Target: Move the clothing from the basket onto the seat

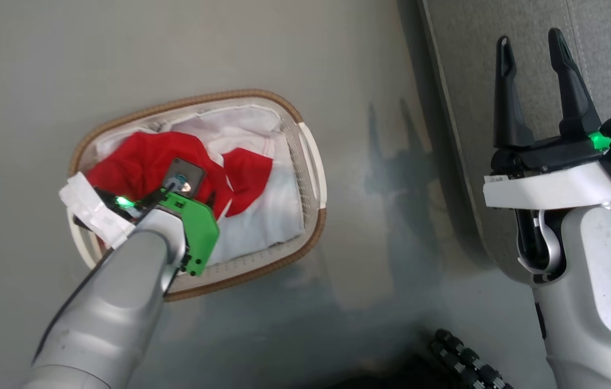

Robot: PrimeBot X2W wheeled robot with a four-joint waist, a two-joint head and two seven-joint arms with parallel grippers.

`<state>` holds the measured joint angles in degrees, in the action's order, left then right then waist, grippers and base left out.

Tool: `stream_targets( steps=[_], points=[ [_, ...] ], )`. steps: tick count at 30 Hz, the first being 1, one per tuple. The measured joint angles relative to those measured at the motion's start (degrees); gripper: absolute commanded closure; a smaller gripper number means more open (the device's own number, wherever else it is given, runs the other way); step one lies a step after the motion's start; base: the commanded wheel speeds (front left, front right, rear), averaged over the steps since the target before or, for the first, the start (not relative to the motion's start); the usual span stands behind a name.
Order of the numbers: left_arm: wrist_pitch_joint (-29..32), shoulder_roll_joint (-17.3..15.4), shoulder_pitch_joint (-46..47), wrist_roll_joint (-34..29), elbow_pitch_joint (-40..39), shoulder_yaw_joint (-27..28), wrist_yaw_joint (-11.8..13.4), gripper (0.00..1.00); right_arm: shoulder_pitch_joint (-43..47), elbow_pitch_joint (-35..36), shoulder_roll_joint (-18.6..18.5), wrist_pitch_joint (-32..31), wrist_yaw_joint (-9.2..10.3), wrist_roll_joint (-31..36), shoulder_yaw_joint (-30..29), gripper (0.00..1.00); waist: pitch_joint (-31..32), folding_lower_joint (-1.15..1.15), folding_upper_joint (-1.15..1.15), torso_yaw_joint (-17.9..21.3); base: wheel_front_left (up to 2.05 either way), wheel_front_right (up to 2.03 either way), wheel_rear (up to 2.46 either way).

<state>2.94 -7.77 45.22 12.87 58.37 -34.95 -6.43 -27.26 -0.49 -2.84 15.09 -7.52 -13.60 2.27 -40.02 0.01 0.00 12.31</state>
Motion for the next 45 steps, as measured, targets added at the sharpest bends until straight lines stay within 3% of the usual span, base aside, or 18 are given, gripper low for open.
stream_targets(
  steps=[7,19,20,23,24,36,45],
  points=[
    [1.11,-1.58,3.41,-0.60,5.42,-0.13,2.72,0.00,-1.95,0.65,0.00,0.00,0.00,-1.45,1.01,0.00,-5.46,0.00,0.00,3.03,0.00,0.00,0.00],
    [1.98,-1.68,5.91,-0.55,10.42,-0.53,4.97,0.00,-3.14,0.91,0.02,0.00,0.00,-3.07,2.48,0.00,-9.61,0.00,0.00,6.10,0.00,0.00,0.00],
    [2.04,-1.70,5.94,-0.46,10.68,-0.54,5.06,0.04,-3.22,0.91,0.02,0.00,0.00,-3.12,2.58,0.00,-9.75,0.00,0.00,6.23,0.00,0.00,0.00],
    [2.03,-1.71,5.97,-0.26,11.28,-0.59,5.19,0.85,-3.54,0.83,0.02,0.00,0.00,-3.20,2.68,0.00,-9.97,0.00,0.00,6.48,0.00,0.00,0.00],
    [1.91,-1.67,5.97,-0.02,11.41,-0.62,5.16,1.00,-3.61,0.76,0.02,0.00,0.00,-3.21,2.66,0.00,-9.93,0.00,0.00,6.47,0.00,0.00,0.00],
    [-3.71,1.38,5.75,1.52,10.02,-1.63,2.15,1.00,-3.02,-1.18,0.04,0.00,0.00,-2.01,1.62,0.00,-5.86,-0.01,0.00,4.78,0.00,0.00,0.00],
    [-9.60,3.93,3.94,3.87,4.42,-4.37,-0.62,1.00,1.48,-5.76,0.07,0.00,0.00,1.98,-0.22,0.00,1.70,-0.01,0.00,1.92,0.00,0.00,0.00]
  ],
)
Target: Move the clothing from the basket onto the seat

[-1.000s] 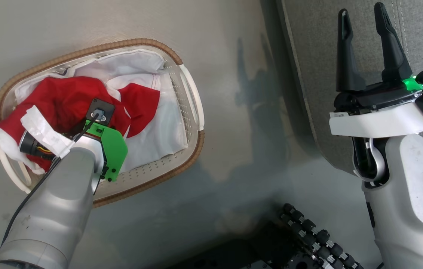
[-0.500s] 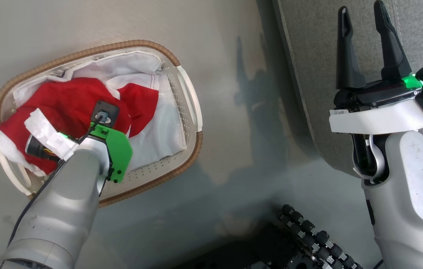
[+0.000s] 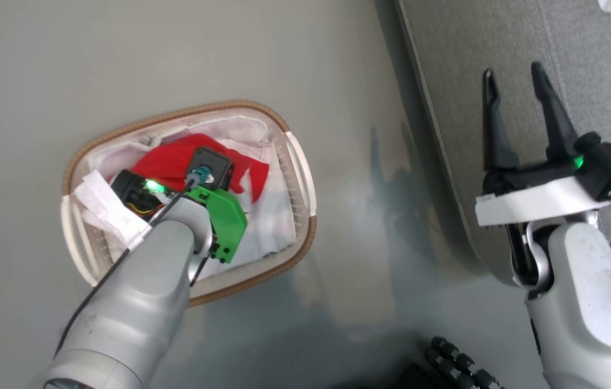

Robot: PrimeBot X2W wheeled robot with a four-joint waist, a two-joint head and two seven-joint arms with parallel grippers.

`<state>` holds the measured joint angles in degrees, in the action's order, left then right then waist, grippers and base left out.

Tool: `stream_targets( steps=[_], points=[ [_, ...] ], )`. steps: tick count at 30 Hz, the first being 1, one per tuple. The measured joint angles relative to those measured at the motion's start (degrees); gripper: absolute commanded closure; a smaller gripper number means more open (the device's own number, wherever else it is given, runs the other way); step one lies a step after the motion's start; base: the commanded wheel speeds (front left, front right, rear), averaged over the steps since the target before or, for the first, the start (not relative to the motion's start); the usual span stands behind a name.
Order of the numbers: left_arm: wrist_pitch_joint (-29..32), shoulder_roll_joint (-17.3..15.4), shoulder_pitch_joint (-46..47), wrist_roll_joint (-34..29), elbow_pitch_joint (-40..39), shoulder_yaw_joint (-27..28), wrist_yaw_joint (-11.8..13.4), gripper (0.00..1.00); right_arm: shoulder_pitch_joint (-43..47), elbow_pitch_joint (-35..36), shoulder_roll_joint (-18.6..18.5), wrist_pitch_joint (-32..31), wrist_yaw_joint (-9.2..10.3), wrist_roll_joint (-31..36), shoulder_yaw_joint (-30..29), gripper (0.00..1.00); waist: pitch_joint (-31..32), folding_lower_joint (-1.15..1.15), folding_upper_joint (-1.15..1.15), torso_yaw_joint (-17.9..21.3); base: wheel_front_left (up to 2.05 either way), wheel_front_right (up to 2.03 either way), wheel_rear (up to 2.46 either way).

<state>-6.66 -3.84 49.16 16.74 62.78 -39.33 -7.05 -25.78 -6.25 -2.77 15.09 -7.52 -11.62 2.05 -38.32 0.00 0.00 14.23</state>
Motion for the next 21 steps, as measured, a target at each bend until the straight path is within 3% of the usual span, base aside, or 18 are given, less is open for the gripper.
stream_targets(
  steps=[9,21],
  points=[
    [-2.66,0.80,-3.02,5.17,-11.45,-6.79,-0.26,1.00,6.56,-4.04,0.05,0.00,0.00,2.93,-0.82,0.00,10.30,-0.01,-0.01,-3.83,0.00,0.00,0.00],
    [0.20,-0.47,-0.95,14.89,-26.17,-12.55,-0.34,1.00,12.97,-7.98,0.03,-0.01,0.00,3.99,-0.18,0.00,26.46,-0.01,0.00,-7.77,0.00,0.00,0.00]
  ],
)
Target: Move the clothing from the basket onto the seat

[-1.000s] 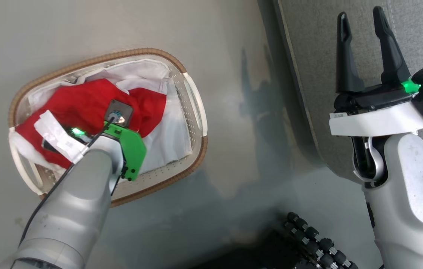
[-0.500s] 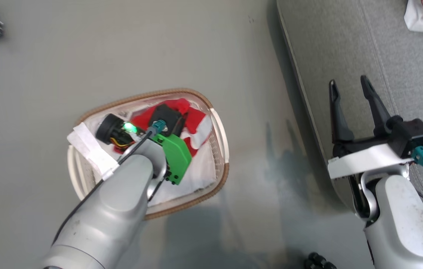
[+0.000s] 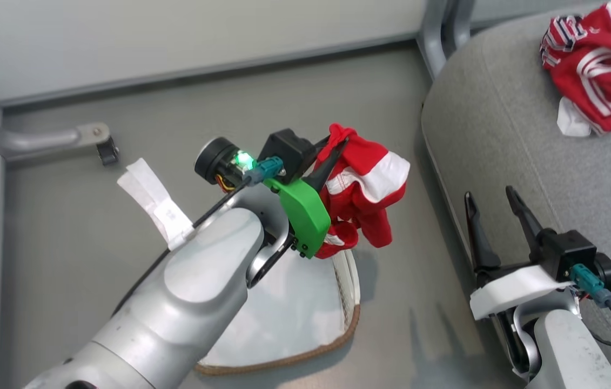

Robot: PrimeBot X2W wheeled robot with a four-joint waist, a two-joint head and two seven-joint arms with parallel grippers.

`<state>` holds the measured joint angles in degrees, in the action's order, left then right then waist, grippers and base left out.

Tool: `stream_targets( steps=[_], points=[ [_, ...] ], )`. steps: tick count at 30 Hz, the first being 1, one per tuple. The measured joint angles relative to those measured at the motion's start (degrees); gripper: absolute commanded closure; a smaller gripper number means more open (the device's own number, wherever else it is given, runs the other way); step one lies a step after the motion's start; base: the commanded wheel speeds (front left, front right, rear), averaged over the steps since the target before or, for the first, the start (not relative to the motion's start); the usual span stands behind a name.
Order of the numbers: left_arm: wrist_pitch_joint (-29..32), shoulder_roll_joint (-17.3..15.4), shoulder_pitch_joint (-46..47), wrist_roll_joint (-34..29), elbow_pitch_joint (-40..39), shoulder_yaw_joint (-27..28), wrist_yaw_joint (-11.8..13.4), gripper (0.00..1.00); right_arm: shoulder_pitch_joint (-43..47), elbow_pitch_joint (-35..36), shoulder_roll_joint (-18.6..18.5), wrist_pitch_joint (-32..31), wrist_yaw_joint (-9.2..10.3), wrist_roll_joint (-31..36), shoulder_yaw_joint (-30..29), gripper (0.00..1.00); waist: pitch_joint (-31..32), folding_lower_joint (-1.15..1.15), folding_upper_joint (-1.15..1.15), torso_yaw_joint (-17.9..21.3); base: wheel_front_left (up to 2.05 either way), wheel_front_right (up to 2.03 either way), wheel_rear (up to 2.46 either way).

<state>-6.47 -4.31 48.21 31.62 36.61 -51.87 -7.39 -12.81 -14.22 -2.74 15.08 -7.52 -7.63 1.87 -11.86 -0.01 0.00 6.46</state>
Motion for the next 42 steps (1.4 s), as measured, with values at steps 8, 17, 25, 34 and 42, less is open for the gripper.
stream_targets(
  steps=[8,17,25,34,42],
  points=[
    [3.82,-3.85,6.04,5.37,-6.08,-0.70,0.00,1.00,0.75,-1.27,-0.03,0.01,0.00,0.19,2.25,0.00,9.17,0.00,0.00,-1.24,0.00,0.00,0.00],
    [5.13,-6.82,9.22,8.80,-8.21,-0.89,0.00,1.00,-1.67,-2.35,-0.03,0.01,0.00,0.15,9.66,0.00,13.49,0.00,0.00,-0.97,0.00,0.00,0.00],
    [5.22,-7.09,9.23,10.31,-8.78,-1.78,0.00,1.00,-6.62,-3.60,-0.02,0.01,0.00,1.02,14.49,0.00,13.73,0.00,0.01,-1.48,0.00,0.00,0.00],
    [5.23,-7.17,9.15,11.12,-10.18,-2.22,0.00,1.00,-9.11,-6.42,-0.02,0.01,0.00,1.11,18.79,0.00,13.63,0.00,0.01,-2.70,0.00,0.00,0.00],
    [5.42,-6.99,9.13,11.22,-11.92,-2.56,0.18,1.00,-12.44,-12.01,-0.07,0.01,0.00,0.12,23.26,0.00,13.25,0.00,0.00,-3.42,0.00,0.00,0.00]
  ],
)
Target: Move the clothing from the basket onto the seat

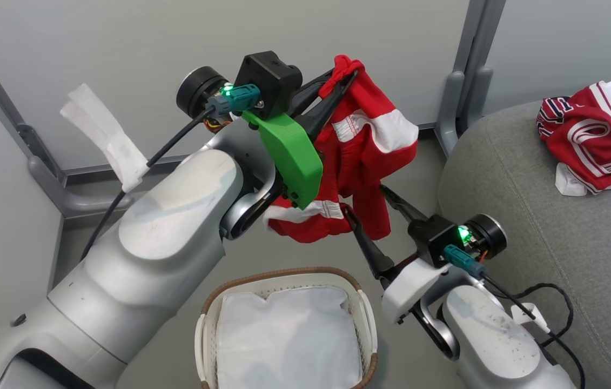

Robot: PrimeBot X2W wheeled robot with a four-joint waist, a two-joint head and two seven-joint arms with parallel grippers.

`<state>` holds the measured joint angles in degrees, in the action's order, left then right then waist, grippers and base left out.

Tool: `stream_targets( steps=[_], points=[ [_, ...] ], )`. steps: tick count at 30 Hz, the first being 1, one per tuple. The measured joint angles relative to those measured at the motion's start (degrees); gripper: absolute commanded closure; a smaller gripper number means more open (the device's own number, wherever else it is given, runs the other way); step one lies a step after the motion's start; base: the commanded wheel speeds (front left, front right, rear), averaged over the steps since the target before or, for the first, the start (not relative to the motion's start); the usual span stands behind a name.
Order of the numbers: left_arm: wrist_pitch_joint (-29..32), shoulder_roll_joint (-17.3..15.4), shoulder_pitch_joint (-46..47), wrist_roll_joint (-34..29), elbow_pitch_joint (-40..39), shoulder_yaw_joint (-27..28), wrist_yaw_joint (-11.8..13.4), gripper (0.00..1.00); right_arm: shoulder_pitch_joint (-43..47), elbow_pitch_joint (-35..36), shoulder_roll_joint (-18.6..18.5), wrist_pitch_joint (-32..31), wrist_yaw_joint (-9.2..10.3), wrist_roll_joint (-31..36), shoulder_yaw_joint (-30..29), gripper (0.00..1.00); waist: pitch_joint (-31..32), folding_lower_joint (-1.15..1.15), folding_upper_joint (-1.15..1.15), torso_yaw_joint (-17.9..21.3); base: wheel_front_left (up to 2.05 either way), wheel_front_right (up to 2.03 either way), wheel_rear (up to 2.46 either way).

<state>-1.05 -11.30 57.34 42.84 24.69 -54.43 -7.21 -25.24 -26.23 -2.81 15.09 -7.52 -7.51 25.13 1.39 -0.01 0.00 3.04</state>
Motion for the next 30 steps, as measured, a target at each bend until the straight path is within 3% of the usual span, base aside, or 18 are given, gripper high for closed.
stream_targets(
  steps=[15,16,17,20,21,22,30],
  points=[
    [0.49,1.33,-0.02,0.92,-2.05,-0.79,0.65,1.00,-8.77,-12.01,0.03,0.00,0.00,-11.94,12.89,0.02,-0.36,0.00,0.00,-2.33,0.00,0.00,0.00],
    [0.49,1.36,-0.03,1.00,-2.05,-0.79,0.67,1.00,-9.12,-12.29,0.02,0.00,0.00,-12.71,13.35,0.16,-0.36,0.00,0.00,-2.46,0.00,0.00,0.00],
    [0.49,1.38,-0.08,1.08,-2.07,-0.79,0.69,1.00,-9.56,-12.65,0.03,0.00,0.00,-13.67,13.89,0.46,-0.38,0.00,0.00,-2.60,0.00,0.00,0.00],
    [0.49,1.44,-0.19,1.46,-2.07,-0.78,0.96,1.00,-10.59,-13.46,0.03,0.00,0.00,-15.91,15.47,0.73,-0.46,0.00,0.00,-2.89,0.00,0.00,0.00],
    [0.48,1.44,-0.27,1.52,-2.04,-0.70,1.14,1.00,-10.94,-13.61,0.03,0.00,0.00,-16.44,16.00,0.93,-0.50,0.00,0.00,-2.94,0.00,0.00,0.00],
    [0.48,1.42,-0.38,1.57,-2.00,-0.62,1.19,1.00,-11.16,-13.73,0.03,0.00,0.00,-16.81,16.46,1.00,-0.54,0.00,0.00,-2.96,0.00,0.00,0.00],
    [0.41,-0.38,-0.54,2.09,-0.23,0.47,2.29,1.00,-11.96,-12.93,0.02,0.00,0.00,-15.23,16.07,1.00,-0.97,0.00,0.00,-2.16,0.00,0.00,0.00]
  ],
)
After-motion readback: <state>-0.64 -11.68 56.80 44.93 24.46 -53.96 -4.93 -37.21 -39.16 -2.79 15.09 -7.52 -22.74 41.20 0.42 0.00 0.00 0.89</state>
